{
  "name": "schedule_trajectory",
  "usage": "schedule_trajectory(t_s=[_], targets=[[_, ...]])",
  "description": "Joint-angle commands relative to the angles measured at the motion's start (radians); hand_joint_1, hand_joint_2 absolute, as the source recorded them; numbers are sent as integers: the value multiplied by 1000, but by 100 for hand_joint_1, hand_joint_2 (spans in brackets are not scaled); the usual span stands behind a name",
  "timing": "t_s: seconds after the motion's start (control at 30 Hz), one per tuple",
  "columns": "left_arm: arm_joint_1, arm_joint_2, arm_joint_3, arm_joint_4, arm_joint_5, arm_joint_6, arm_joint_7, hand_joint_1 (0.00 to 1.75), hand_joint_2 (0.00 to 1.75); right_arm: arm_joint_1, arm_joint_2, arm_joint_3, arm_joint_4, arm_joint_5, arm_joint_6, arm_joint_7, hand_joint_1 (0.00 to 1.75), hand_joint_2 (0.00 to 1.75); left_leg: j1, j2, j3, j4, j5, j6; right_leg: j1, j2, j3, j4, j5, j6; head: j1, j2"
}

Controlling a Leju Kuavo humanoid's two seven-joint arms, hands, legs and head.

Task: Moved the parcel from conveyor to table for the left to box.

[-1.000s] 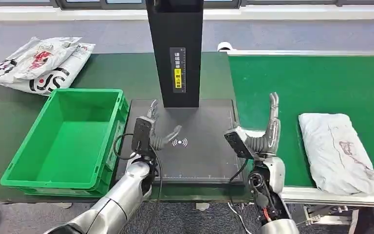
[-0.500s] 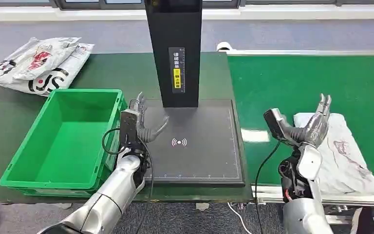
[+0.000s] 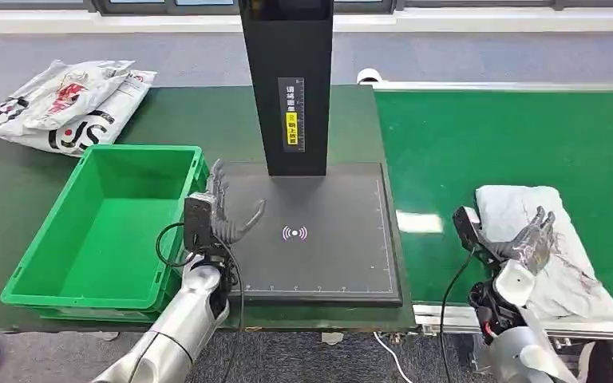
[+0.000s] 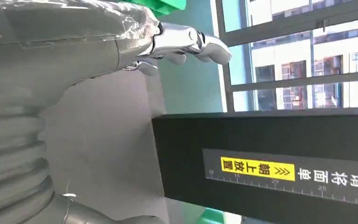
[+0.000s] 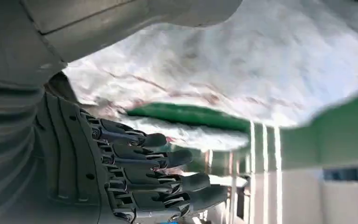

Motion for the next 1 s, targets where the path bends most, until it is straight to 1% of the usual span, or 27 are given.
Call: schedule_trajectory(t_s=[0.03, 0.07, 0.13, 0.17, 0.23, 0.3, 0.37, 0.4, 0.43, 0.47, 0.5, 0.53, 0.57, 0.63, 0.67, 0.8, 0.83, 0.97, 1.0], targets=[[32, 28, 74, -34, -8, -10, 11, 0, 175, -22, -43, 240, 129, -1, 163, 160, 0, 175, 0, 3, 3, -1, -1, 0, 1, 2, 3, -2, 0, 0, 0, 0], [26, 27, 74, -29, -9, -18, 15, 0, 175, -24, -48, 267, 137, -1, 220, 197, 0, 175, 1, 3, 3, -1, -1, 0, 1, 2, 3, -2, 0, 0, 0, 0], [14, 25, 72, -17, -15, -23, 19, 0, 175, -18, -53, 280, 140, -1, 284, 229, 0, 175, 0, 3, 5, -2, -1, 0, 1, 1, 5, -3, 0, -1, 0, 0], [2, 22, 72, -1, -19, -27, 17, 0, 175, -11, -58, 286, 142, -1, 318, 245, 0, 175, 1, 2, 3, -1, -1, 0, 1, 1, 3, -2, 0, 0, 0, 0], [0, 21, 72, 0, -19, -26, 18, 0, 175, -7, -59, 288, 140, -1, 317, 246, 0, 175, 1, 0, 2, 0, 0, 0, 1, 0, 2, -1, 0, 0, 0, 0], [-7, 20, 70, 11, -22, -31, 18, 0, 175, -4, -61, 289, 144, -3, 364, 265, 0, 175, 0, 1, 3, 0, -1, 0, 0, 0, 3, -1, -1, 0, 0, 0], [-22, 19, 71, 39, -20, -42, 13, 0, 175, 7, -69, 307, 151, -3, 502, 312, 0, 175, 1, 1, 3, -1, -1, 0, 0, -1, 4, -2, -1, 0, 0, 0], [-29, 19, 71, 49, -20, -43, 11, 0, 175, 15, -69, 297, 149, -10, 520, 312, 0, 175, 1, 1, 2, 0, -1, 0, 0, 0, 2, -1, 0, 0, 0, 0], [-32, 20, 74, 59, -17, -40, 5, 0, 175, 19, -68, 290, 149, -15, 543, 305, 91, 175, 1, -1, 3, -1, -1, 0, 1, -2, 4, -2, -1, 0, 0, 0], [-31, 22, 75, 60, -17, -41, 5, 0, 175, 20, -66, 290, 148, -15, 542, 306, 91, 175, 1, -1, 4, -1, -1, 0, 1, -3, 5, -3, -1, -1, 0, 0], [-31, 23, 76, 61, -16, -42, 3, 0, 175, 19, -65, 290, 151, -13, 551, 306, 175, 175, 1, -2, 5, -2, 0, 0, 1, -3, 6, -4, -1, -1, 0, 0], [-27, 26, 78, 61, -13, -43, -1, 0, 175, 17, -60, 276, 151, -21, 565, 291, 175, 175, 1, -1, 3, -1, -1, 0, 1, -2, 4, -2, -1, 0, 0, 0], [-22, 29, 80, 57, -13, -39, -5, 0, 175, 13, -56, 278, 150, -15, 561, 282, 175, 175, 1, -1, 5, -1, 0, 0, 1, -2, 6, -3, 0, 0, 0, 0], [-19, 33, 80, 54, -13, -41, -5, 0, 175, 5, -52, 280, 150, -13, 565, 283, 175, 175, 1, -2, 5, -2, 0, 1, 1, -3, 6, -3, -1, 0, 0, 0], [-16, 34, 82, 50, -12, -39, -7, 0, 175, 4, -50, 279, 147, -12, 559, 278, 175, 175, 0, -1, 4, -1, 0, 1, 0, -1, 4, -1, -1, 0, 0, 0], [4, 40, 84, 10, -15, -29, 1, 0, 175, -11, -28, 268, 139, -6, 490, 258, 175, 175, 1, 1, 6, -2, -1, 0, 2, -1, 7, -4, 0, 0, 0, 0], [9, 41, 83, -1, -18, -27, 5, 0, 175, -12, -24, 266, 134, -5, 467, 254, 175, 175, 1, 1, 5, -1, -1, 0, 1, 0, 5, -2, -1, 0, 0, 0], [10, 41, 83, -2, -18, -27, 6, 0, 175, -16, -22, 266, 134, -4, 470, 254, 175, 175, 1, 3, 7, -2, -1, 0, 2, 2, 8, -3, 0, 0, 0, 0], [21, 41, 86, -23, -23, -23, 14, 0, 175, -16, -20, 258, 131, -1, 414, 245, 175, 175, 1, 2, 6, -1, -1, 0, 2, 1, 7, -2, 0, 0, 0, 0]])
